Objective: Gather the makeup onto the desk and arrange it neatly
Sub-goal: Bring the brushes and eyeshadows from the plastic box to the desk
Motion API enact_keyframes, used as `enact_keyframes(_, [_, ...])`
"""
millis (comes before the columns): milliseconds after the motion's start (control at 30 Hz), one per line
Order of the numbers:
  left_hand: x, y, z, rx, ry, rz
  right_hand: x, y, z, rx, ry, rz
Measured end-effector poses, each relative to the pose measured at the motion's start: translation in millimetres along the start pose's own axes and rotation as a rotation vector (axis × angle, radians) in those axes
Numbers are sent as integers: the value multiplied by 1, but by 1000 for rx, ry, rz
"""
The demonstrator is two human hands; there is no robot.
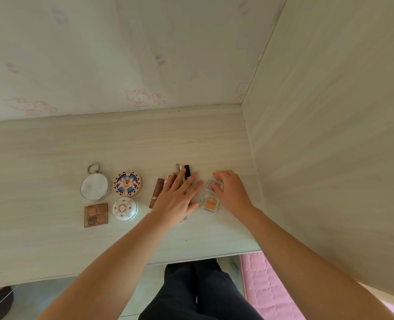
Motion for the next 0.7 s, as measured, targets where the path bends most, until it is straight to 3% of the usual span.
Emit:
enact_keyframes(467, [11,39,2,-34,108,178,5,67,-26,-192,244,-23])
enact_keyframes(700, [11,56,-8,-175,121,225,-31,116,-48,-284,259,142])
Point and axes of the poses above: each hand's wrist, its own y-axis away from the middle knuckle, its own x-axis out of the back of the hand, z = x × y, the point moved 1 cm from there along -y, towards the middle knuckle, and after that the axes turned 11 degrees about x, right-handed, at the moved point
